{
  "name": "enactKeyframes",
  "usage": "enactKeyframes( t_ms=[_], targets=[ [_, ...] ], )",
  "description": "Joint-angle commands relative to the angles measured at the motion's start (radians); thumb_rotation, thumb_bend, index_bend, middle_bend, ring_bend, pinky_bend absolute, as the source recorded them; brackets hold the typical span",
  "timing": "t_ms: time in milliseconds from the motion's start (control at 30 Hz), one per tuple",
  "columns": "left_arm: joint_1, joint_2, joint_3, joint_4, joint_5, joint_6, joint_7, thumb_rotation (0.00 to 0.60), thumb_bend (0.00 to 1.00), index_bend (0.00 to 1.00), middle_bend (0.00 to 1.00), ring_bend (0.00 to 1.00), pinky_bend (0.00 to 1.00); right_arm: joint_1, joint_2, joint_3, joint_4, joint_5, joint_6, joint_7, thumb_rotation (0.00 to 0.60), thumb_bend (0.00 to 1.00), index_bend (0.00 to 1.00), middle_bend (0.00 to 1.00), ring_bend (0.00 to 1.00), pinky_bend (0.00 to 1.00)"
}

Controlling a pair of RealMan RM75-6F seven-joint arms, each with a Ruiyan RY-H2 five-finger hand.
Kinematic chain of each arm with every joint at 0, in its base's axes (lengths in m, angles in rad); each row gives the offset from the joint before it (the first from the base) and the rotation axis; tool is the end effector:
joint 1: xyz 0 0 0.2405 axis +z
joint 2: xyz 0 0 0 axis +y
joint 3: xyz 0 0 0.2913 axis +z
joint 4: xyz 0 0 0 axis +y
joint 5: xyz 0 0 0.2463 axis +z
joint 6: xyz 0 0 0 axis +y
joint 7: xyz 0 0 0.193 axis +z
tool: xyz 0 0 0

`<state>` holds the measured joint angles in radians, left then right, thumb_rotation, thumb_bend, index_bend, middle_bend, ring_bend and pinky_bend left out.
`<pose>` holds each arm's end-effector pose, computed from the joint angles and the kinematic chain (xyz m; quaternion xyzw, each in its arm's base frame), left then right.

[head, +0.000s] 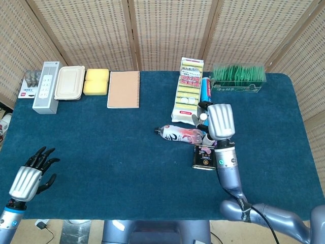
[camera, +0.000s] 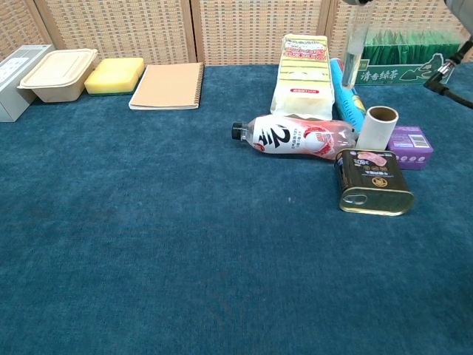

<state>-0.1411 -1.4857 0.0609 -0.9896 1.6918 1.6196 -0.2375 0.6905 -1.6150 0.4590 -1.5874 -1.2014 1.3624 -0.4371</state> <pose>-0.3901 0.2354 0.0534 -0.6678 -0.3197 -0.4373 0.5106 -0.0854 -0.4405 0.0454 0.5497 -0.3144 0.5738 0.5193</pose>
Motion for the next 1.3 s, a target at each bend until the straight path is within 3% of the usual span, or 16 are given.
enactKeyframes(
  t_ms=[33,200,433,633,700,833,1000,1100,1200,1267,1300],
  targets=[
    [0.000,0.000,0.000,0.000,0.000,0.001,-0.001,0.600,0.36,0.29,0.14,0.05,0.23,-0.002,0.032,-0.006,-0.086,0.018,-0.022,-0.008,0.600,0.39,0.75,0.93,0.98,0.92],
    [0.001,0.001,-0.001,0.000,-0.001,0.002,-0.004,0.600,0.36,0.29,0.14,0.04,0.23,-0.028,0.135,-0.004,-0.321,0.027,-0.040,-0.008,0.600,0.41,0.75,0.95,1.00,0.95],
    [0.003,0.000,0.000,0.007,-0.002,0.004,-0.018,0.600,0.36,0.29,0.14,0.04,0.23,-0.003,0.171,0.049,-0.300,0.145,-0.031,-0.079,0.600,0.42,0.75,0.95,1.00,0.95],
    [-0.002,-0.001,-0.002,0.005,-0.002,-0.003,-0.020,0.600,0.36,0.29,0.14,0.04,0.23,-0.082,0.253,-0.079,-0.466,0.043,-0.038,-0.020,0.600,0.42,0.75,0.95,1.00,0.95],
    [-0.001,-0.001,0.002,0.004,0.004,0.003,-0.015,0.600,0.36,0.29,0.14,0.05,0.23,-0.078,0.254,-0.068,-0.445,0.032,-0.024,-0.020,0.600,0.42,0.75,0.95,1.00,0.95],
    [0.006,-0.002,0.006,0.007,0.009,0.015,-0.016,0.600,0.36,0.29,0.14,0.05,0.23,-0.049,0.184,-0.008,-0.360,0.115,0.042,-0.066,0.600,0.42,0.75,0.95,1.00,0.95],
    [0.001,-0.002,-0.004,0.005,-0.007,-0.002,-0.023,0.600,0.36,0.29,0.14,0.05,0.23,-0.088,0.218,-0.118,-0.478,0.023,0.044,-0.087,0.600,0.42,0.75,0.95,1.00,0.95],
    [0.000,-0.001,0.003,-0.002,0.009,0.011,-0.015,0.600,0.36,0.29,0.14,0.05,0.24,-0.063,0.207,-0.066,-0.443,0.051,0.052,-0.099,0.600,0.42,0.75,0.95,1.00,0.95],
    [0.006,-0.003,0.010,0.001,0.019,0.024,-0.015,0.600,0.35,0.29,0.14,0.04,0.24,-0.019,0.160,0.013,-0.358,0.164,0.064,-0.130,0.600,0.42,0.75,0.95,1.00,0.95],
    [0.009,-0.004,0.011,0.006,0.015,0.024,-0.019,0.600,0.36,0.29,0.14,0.05,0.24,-0.015,0.151,0.016,-0.360,0.203,0.063,-0.141,0.600,0.42,0.75,0.95,1.00,0.95],
    [0.011,-0.005,0.007,0.009,0.009,0.021,-0.024,0.600,0.36,0.29,0.14,0.04,0.24,-0.026,0.154,-0.008,-0.378,0.191,0.063,-0.136,0.600,0.42,0.75,0.95,1.00,0.95]
  ],
)
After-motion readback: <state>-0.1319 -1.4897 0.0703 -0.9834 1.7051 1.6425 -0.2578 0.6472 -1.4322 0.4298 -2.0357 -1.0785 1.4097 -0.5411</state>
